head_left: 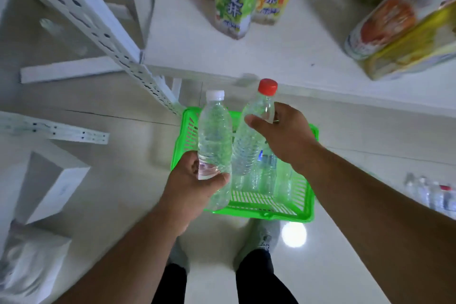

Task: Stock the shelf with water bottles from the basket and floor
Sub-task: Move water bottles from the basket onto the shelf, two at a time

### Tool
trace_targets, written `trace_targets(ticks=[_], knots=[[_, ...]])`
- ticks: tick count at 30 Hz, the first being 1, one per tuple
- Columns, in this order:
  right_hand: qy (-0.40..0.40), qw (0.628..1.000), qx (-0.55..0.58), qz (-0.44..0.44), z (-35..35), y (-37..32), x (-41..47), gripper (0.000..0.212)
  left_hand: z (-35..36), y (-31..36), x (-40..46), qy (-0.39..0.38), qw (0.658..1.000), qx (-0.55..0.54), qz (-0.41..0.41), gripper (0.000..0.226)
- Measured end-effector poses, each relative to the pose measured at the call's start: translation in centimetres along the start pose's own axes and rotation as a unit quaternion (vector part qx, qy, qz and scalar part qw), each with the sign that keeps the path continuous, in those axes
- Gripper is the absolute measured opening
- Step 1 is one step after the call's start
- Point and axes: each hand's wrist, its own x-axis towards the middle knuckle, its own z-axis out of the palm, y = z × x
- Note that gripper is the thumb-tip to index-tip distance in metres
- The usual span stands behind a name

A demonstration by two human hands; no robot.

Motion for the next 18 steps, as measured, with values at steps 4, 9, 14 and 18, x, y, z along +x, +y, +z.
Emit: trace_targets(ticks=[4,9,14,18], knots=[[0.023,0.997,-0.011,-0.067,-4.9,-6.4,-5.7,0.030,-2.0,4.7,-5.8,-0.008,0.999,-0.010,0.033,0.047],[0.029,0.993,0.021,-0.116,-9.3,-13.7,-15.0,0.031,-6.8,10.1,-13.7,-0.036,0.995,0.009,0.091,0.040],[0.072,0.979,0.053,-0.183,-14.4,-23.1,-25.6,0.015,-11.8,17.1,-23.4,-0.036,0.985,0.024,0.168,0.044],[0.103,0.972,0.040,-0.209,-18.6,-29.4,-33.3,0.029,-14.6,22.6,-30.9,-0.043,0.974,0.035,0.220,0.043]])
